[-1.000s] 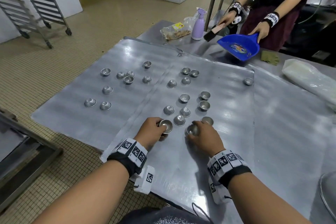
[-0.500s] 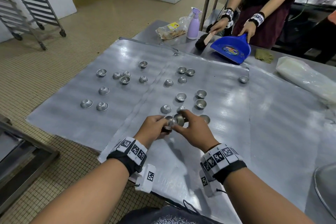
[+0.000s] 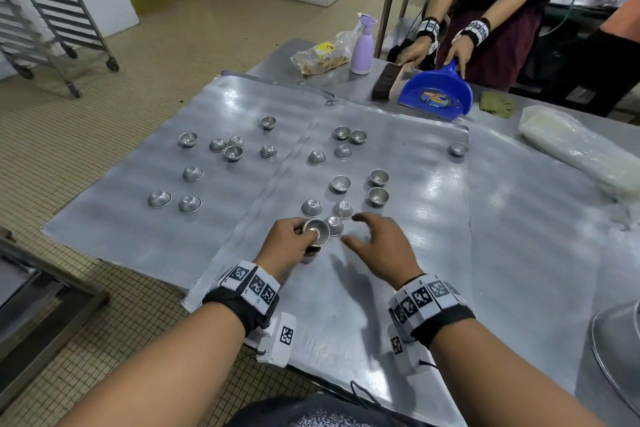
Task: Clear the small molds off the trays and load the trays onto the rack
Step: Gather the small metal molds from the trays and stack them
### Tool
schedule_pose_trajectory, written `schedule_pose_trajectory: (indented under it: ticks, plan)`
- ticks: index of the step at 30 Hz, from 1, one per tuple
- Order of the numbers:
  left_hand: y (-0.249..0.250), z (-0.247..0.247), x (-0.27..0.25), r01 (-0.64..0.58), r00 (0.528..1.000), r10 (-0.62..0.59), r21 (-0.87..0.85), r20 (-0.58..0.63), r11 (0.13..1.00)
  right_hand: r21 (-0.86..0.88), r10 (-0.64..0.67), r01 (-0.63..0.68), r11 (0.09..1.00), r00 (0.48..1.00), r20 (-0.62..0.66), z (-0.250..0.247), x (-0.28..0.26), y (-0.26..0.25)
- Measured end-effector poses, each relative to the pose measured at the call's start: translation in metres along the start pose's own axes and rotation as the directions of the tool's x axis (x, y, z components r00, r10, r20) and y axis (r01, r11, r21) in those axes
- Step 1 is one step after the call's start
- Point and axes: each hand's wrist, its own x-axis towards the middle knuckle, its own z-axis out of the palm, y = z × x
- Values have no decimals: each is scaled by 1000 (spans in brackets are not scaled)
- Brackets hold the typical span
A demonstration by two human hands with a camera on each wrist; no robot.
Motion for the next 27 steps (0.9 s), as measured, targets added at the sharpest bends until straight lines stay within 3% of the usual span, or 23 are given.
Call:
schedule_pose_trajectory:
  ticks: [4,9,18,27]
  plan:
    - [-2,-2,-1,2,1000,-2,20,-12,1000,-155,128,-140,978,988,-84,-10,8,29]
    - [2,2,-5,-27,1000,28,102,-2,994,-269,210,-193,944,977,35,-12,5,46]
    - [2,3,-7,-59,998,58,206,9,977,-181,119,-121,976,993,-22,-6,-2,42]
    - [-6,2,-5,-5,1000,6,149,-6,989,-113,168,-163,980,985,39,2,-8,26]
